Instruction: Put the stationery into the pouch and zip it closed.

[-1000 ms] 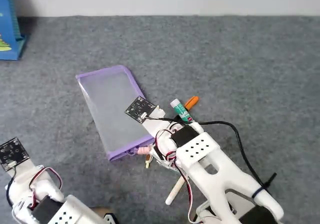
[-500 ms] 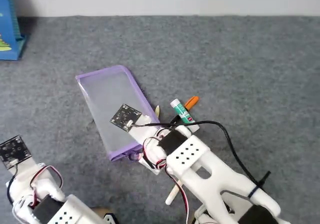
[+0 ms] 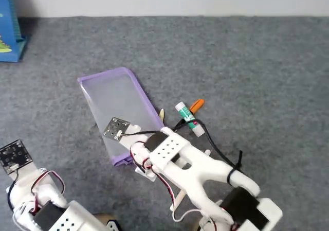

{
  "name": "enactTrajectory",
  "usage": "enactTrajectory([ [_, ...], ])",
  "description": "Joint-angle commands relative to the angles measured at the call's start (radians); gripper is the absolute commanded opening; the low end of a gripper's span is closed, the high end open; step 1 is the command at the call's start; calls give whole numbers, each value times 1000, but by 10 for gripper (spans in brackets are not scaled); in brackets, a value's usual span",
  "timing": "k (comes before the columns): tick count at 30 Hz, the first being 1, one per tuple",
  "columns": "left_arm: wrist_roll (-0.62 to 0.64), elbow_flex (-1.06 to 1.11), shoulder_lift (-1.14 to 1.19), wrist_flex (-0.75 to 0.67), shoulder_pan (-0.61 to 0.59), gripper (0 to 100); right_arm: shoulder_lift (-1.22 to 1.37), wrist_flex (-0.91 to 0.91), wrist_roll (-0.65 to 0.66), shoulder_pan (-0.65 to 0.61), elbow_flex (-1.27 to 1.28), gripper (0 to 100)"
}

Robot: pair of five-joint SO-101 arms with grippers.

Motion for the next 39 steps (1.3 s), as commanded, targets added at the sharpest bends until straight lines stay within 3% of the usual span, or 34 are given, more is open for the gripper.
enactTrajectory([
  [1,3,-21,8,-25,3,13,12,-10,8,-13,-77,170],
  [22,3,-19,8,-23,3,13,59,-18,9,-64,-77,168],
  [24,3,-19,8,-23,3,13,99,-24,12,-65,-86,145],
  [28,3,-16,8,-23,3,13,151,-45,14,-64,-121,6],
  [39,3,-15,8,-23,5,13,-7,74,15,-5,-126,8],
])
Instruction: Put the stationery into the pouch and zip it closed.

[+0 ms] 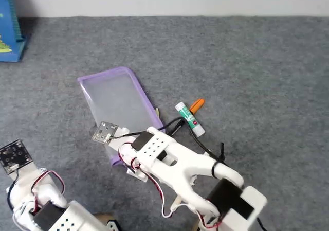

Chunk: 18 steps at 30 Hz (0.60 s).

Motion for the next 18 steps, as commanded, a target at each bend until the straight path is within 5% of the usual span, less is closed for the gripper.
enactTrajectory([
  [1,3,-15,8,-23,6,13,-143,64,11,62,-25,8],
  [10,-95,-62,8,86,255,30,-463,110,3,133,78,8],
  [18,-43,-90,8,87,505,238,-694,96,-37,133,144,8],
])
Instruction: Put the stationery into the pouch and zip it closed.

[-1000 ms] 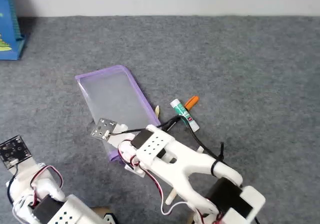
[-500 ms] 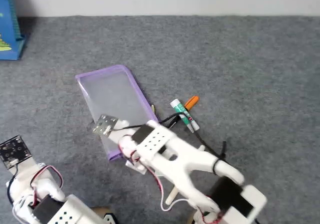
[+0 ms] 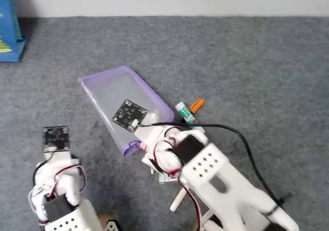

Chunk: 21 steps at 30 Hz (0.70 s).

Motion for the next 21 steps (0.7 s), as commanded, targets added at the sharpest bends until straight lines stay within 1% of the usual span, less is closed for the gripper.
enactTrajectory([
  [1,58,-104,8,9,89,249,-108,-21,-46,15,-2,8],
  [4,84,-137,8,15,183,258,-143,-33,-58,15,0,8],
  [7,129,-163,8,46,318,260,-148,-64,-58,15,3,8],
  [10,144,-183,8,49,410,261,-148,-85,-58,18,3,8],
  [16,147,-191,8,51,503,261,-148,-120,-80,19,3,8],
  [21,249,-211,8,34,503,261,-148,-120,-80,18,3,8],
])
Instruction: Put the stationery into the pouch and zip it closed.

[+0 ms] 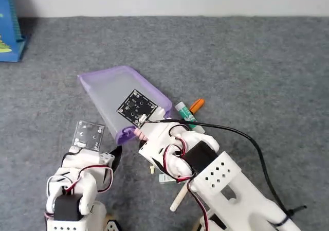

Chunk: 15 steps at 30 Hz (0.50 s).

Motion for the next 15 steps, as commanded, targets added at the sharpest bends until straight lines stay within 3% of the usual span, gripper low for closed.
enactTrajectory([
  [1,61,-73,9,-26,6,261,-33,-13,-14,8,-8,8],
  [6,106,-51,9,-101,8,261,-35,-13,-14,7,3,8],
  [15,106,-54,9,-71,15,261,-35,-19,-12,7,20,8],
])
